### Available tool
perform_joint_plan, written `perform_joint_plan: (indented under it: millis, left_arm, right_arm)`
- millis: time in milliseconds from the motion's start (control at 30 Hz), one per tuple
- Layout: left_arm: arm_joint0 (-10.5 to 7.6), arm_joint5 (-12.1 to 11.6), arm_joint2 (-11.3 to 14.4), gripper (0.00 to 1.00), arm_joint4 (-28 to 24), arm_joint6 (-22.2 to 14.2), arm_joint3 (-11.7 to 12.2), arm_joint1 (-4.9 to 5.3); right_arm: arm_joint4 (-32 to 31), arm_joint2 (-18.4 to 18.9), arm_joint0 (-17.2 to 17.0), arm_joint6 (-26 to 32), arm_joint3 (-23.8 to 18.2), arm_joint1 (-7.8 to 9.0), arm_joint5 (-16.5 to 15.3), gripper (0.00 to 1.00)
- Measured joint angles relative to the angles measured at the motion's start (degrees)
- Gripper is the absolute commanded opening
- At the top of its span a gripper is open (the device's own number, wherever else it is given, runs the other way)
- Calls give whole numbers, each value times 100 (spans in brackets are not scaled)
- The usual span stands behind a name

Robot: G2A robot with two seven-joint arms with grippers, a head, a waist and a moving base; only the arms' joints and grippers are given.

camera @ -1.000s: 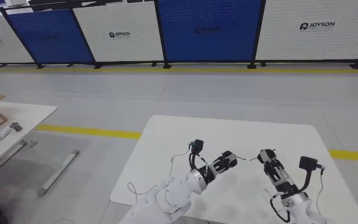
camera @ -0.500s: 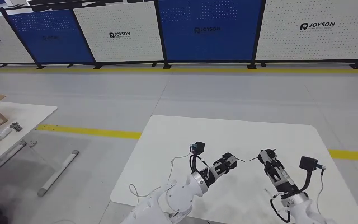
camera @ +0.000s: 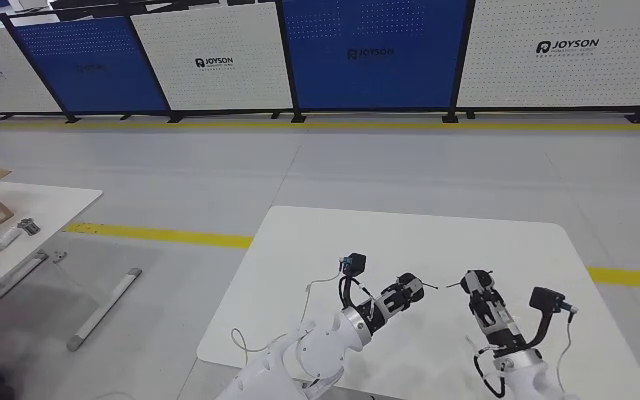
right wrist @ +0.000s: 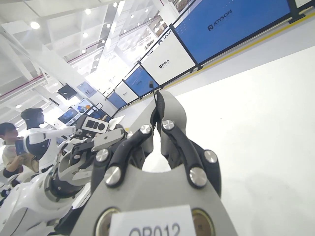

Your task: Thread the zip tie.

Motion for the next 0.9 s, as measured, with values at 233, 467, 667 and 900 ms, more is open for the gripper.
perform_joint_plan:
  millis: [233,467,667,900]
  left_arm:
    - [0,0,0,0,0,0,0,0]
    - [0,0,0,0,0,0,0,0]
    - [0,0,0,0,0,0,0,0]
    - [0,0,0,0,0,0,0,0]
  right_arm:
    - [243,102,-118,1,-87,6,-153,0]
    - [268,95,-115,2,-81,3,-135,0]
    - [474,106,-173,48,-9,-7,-221,0]
    - [376,102,-186,-1,18,-17,-156,0]
